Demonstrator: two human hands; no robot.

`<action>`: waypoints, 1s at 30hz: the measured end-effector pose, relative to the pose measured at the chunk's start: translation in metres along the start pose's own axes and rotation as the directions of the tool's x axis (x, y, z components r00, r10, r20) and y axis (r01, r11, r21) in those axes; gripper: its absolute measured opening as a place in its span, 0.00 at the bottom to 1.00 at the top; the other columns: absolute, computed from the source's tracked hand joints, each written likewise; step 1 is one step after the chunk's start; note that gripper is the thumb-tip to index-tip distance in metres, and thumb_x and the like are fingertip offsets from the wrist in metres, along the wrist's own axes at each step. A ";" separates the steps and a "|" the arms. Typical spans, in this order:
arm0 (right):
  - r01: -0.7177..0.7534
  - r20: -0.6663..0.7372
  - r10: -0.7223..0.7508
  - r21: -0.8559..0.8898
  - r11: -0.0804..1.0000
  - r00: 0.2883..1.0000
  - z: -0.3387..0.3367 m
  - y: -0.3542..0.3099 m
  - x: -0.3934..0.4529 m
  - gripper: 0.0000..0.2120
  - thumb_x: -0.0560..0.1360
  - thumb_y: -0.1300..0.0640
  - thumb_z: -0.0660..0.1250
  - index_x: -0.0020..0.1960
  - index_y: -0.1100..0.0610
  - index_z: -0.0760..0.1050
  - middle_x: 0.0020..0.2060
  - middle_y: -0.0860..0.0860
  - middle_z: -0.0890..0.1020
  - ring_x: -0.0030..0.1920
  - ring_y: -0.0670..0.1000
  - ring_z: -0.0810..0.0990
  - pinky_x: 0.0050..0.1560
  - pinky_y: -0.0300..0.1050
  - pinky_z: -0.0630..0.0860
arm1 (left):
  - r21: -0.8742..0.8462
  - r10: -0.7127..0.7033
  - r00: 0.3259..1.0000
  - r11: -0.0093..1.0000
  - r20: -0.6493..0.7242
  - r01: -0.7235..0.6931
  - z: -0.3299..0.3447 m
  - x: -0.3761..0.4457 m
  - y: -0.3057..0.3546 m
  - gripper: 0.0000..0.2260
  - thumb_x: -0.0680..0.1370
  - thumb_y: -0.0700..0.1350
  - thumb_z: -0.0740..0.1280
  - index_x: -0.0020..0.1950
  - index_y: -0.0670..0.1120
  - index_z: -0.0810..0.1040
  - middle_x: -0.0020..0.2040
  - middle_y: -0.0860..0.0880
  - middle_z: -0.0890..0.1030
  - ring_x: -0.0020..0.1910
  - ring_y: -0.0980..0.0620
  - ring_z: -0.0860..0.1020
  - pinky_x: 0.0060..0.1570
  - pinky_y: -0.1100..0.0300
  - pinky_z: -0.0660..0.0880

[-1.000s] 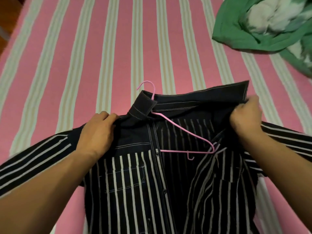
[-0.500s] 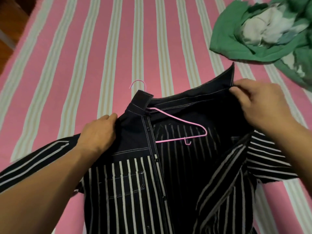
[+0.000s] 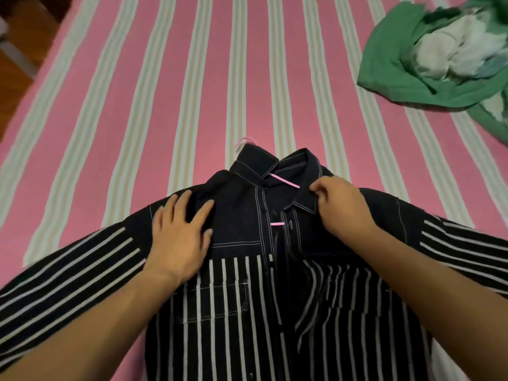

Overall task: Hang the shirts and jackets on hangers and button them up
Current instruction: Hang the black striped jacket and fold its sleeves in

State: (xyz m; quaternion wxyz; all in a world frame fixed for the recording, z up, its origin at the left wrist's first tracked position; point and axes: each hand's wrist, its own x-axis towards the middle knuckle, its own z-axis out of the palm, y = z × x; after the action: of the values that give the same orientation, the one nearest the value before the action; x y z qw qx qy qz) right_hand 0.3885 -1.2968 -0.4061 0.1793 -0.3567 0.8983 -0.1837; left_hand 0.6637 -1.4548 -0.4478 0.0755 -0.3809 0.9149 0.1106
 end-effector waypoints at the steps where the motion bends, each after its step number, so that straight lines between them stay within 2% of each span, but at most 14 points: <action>1: 0.112 -0.055 -0.115 -0.057 0.992 0.992 0.004 -0.004 0.012 0.12 0.81 0.63 0.60 0.59 0.55 0.81 0.54 0.52 0.81 0.56 0.55 0.77 0.57 0.47 0.72 | 0.026 -0.048 0.999 0.999 0.010 0.048 0.008 -0.009 -0.006 0.28 0.83 0.60 0.55 0.82 0.61 0.50 0.83 0.42 0.49 0.81 0.39 0.45 0.78 0.40 0.43; 4: 0.325 -0.009 -0.343 -0.296 0.898 0.939 0.022 -0.023 0.053 0.10 0.81 0.54 0.64 0.57 0.55 0.81 0.52 0.52 0.82 0.56 0.57 0.73 0.58 0.50 0.69 | 0.054 -0.117 0.991 0.992 0.062 0.113 0.037 -0.020 -0.016 0.28 0.83 0.63 0.43 0.81 0.62 0.36 0.83 0.43 0.40 0.81 0.40 0.37 0.78 0.36 0.39; 6: 0.375 0.178 -0.332 -0.520 0.767 0.926 0.038 -0.038 0.071 0.14 0.80 0.44 0.64 0.56 0.53 0.80 0.51 0.51 0.82 0.57 0.57 0.73 0.58 0.54 0.67 | 0.039 -0.144 0.988 0.989 0.052 0.142 0.047 -0.019 -0.017 0.27 0.83 0.63 0.39 0.81 0.62 0.34 0.83 0.43 0.38 0.81 0.41 0.35 0.78 0.36 0.40; 8: 0.451 0.305 -0.334 -0.652 0.610 0.892 0.048 -0.046 0.080 0.10 0.80 0.46 0.64 0.54 0.52 0.78 0.48 0.50 0.82 0.55 0.56 0.74 0.56 0.54 0.66 | 0.027 -0.151 0.988 0.988 0.017 0.151 0.047 -0.019 -0.015 0.27 0.83 0.63 0.39 0.81 0.62 0.36 0.83 0.44 0.38 0.81 0.41 0.34 0.78 0.36 0.40; 12: 0.177 0.060 -0.198 -0.736 0.653 0.978 0.028 -0.046 0.115 0.04 0.78 0.57 0.64 0.49 0.54 0.78 0.36 0.52 0.77 0.42 0.57 0.75 0.48 0.50 0.62 | 0.004 -0.090 0.993 0.996 -0.075 0.091 0.039 -0.020 -0.015 0.27 0.84 0.61 0.46 0.82 0.61 0.41 0.83 0.43 0.39 0.81 0.41 0.35 0.77 0.37 0.38; 14: 0.100 0.017 -0.121 -0.686 0.721 0.992 0.020 -0.035 0.133 0.07 0.79 0.54 0.64 0.49 0.56 0.79 0.38 0.55 0.80 0.46 0.59 0.79 0.54 0.51 0.66 | 0.009 -0.089 0.995 0.996 -0.032 0.090 0.043 -0.013 -0.016 0.27 0.83 0.63 0.43 0.81 0.62 0.39 0.83 0.44 0.37 0.81 0.40 0.34 0.76 0.36 0.38; 16: 0.206 0.127 -0.163 -0.522 0.828 0.978 0.020 -0.026 0.136 0.12 0.81 0.51 0.63 0.51 0.57 0.81 0.44 0.58 0.83 0.50 0.61 0.80 0.56 0.52 0.71 | 0.008 -0.129 0.991 0.992 0.030 0.128 0.051 -0.005 -0.017 0.27 0.82 0.65 0.38 0.80 0.63 0.34 0.82 0.45 0.35 0.80 0.40 0.32 0.77 0.35 0.38; 18: 0.237 0.089 -0.221 -0.300 0.924 0.971 0.022 -0.016 0.132 0.14 0.81 0.51 0.62 0.52 0.57 0.83 0.47 0.58 0.84 0.51 0.63 0.79 0.55 0.51 0.73 | 0.008 -0.156 0.986 0.988 0.061 0.156 0.057 0.002 -0.015 0.27 0.82 0.65 0.37 0.79 0.63 0.31 0.82 0.46 0.32 0.79 0.40 0.30 0.76 0.34 0.37; 19: 0.158 -0.007 -0.165 -0.232 0.960 0.986 0.020 -0.012 0.132 0.15 0.81 0.51 0.59 0.53 0.57 0.83 0.49 0.60 0.82 0.52 0.64 0.78 0.54 0.51 0.73 | 0.012 -0.160 0.984 0.987 0.074 0.160 0.058 0.003 -0.014 0.27 0.82 0.65 0.37 0.79 0.63 0.30 0.81 0.46 0.31 0.78 0.41 0.29 0.76 0.34 0.35; 21: -0.213 -0.075 0.207 -0.086 0.973 0.976 0.008 -0.007 0.135 0.22 0.83 0.47 0.54 0.62 0.61 0.78 0.58 0.64 0.78 0.59 0.65 0.76 0.58 0.52 0.71 | 0.014 -0.162 0.982 0.987 0.093 0.161 0.057 0.002 -0.012 0.28 0.82 0.65 0.37 0.78 0.63 0.29 0.80 0.47 0.29 0.78 0.41 0.27 0.76 0.35 0.33; 22: -0.392 0.029 0.393 -0.037 0.919 0.919 0.000 -0.008 0.134 0.26 0.84 0.44 0.52 0.67 0.63 0.74 0.63 0.64 0.76 0.63 0.65 0.75 0.63 0.53 0.71 | 0.014 -0.162 0.982 0.987 0.100 0.161 0.056 0.002 -0.012 0.28 0.81 0.65 0.37 0.78 0.63 0.28 0.80 0.47 0.28 0.77 0.41 0.26 0.76 0.35 0.33; 24: -0.573 0.295 0.536 0.050 0.818 0.791 -0.015 -0.014 0.134 0.28 0.84 0.41 0.50 0.68 0.62 0.72 0.60 0.62 0.79 0.58 0.62 0.78 0.61 0.53 0.73 | 0.015 -0.170 0.979 0.985 0.115 0.169 0.055 0.003 -0.013 0.28 0.81 0.65 0.36 0.77 0.63 0.27 0.79 0.47 0.28 0.77 0.41 0.26 0.75 0.34 0.33; 26: -0.643 0.497 0.513 0.125 0.755 0.700 -0.026 -0.022 0.138 0.23 0.83 0.42 0.56 0.63 0.58 0.77 0.49 0.59 0.83 0.45 0.57 0.81 0.51 0.49 0.78 | 0.018 -0.172 0.976 0.985 0.130 0.172 0.055 0.006 -0.012 0.28 0.81 0.65 0.36 0.77 0.63 0.26 0.79 0.47 0.27 0.77 0.41 0.25 0.75 0.34 0.33; 30: -0.650 0.710 0.386 0.132 0.748 0.589 -0.030 -0.033 0.146 0.17 0.81 0.44 0.64 0.56 0.57 0.81 0.49 0.55 0.86 0.45 0.55 0.85 0.53 0.50 0.81 | 0.006 -0.180 0.972 0.983 0.149 0.182 0.059 0.007 -0.014 0.27 0.80 0.66 0.33 0.75 0.64 0.24 0.79 0.47 0.26 0.77 0.41 0.25 0.75 0.35 0.32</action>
State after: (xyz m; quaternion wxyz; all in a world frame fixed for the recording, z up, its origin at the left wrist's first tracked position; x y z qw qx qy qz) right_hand 0.2944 -1.4168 -0.3927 0.5867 -0.0711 0.7911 -0.1577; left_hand 0.6720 -1.4540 -0.5081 0.1521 -0.4536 0.8677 0.1348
